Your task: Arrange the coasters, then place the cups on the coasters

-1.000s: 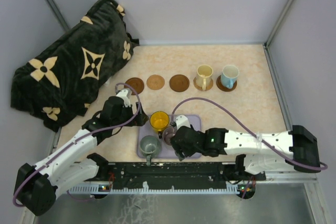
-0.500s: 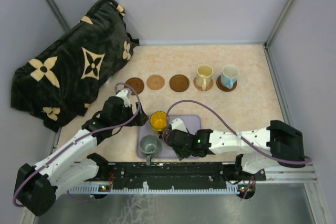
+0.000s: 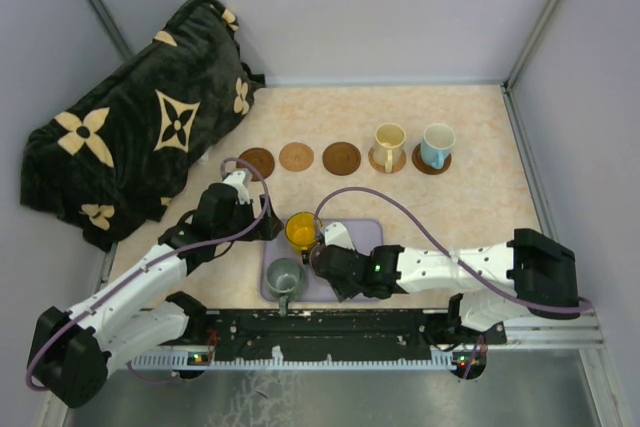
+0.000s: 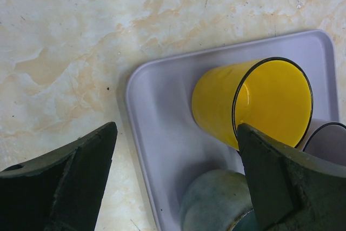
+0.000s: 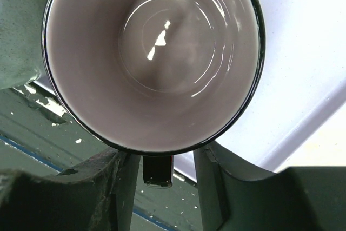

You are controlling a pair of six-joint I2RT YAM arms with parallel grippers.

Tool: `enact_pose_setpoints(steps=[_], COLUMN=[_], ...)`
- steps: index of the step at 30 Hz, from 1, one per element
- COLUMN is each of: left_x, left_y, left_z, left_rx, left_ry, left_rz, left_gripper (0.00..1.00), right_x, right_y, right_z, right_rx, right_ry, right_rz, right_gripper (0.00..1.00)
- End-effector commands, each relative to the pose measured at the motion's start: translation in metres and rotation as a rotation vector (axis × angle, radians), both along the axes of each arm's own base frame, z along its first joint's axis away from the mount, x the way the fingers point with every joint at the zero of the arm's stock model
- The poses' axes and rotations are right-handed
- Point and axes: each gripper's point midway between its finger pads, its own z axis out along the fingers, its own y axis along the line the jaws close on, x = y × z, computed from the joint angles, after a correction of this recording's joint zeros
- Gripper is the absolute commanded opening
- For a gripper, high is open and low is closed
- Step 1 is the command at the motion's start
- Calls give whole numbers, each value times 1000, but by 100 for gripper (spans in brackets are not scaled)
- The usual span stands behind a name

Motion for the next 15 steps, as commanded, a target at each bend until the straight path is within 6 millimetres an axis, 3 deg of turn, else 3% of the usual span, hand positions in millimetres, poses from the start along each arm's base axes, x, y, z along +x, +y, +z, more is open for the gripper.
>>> enact_pose_setpoints(steps=[1, 10, 13, 15], left_x=[1, 2, 1, 1], left_y=[-2, -2, -2, -2], left_z=[-2, -2, -4, -4], left_rx=[-7, -8, -8, -8], left_ry=[-9, -8, -3, -1], left_rz=[2, 5, 6, 6], left_gripper=[98, 98, 98, 98], right_x=[9, 4, 4, 5], right_y=[22, 20, 18, 16], right_z=[20, 14, 13, 14], right_rx=[79, 61, 54, 51], right_ry=[-48, -27, -25, -27], right_rz=[-15, 0, 0, -3], right_gripper=[41, 20, 1, 0])
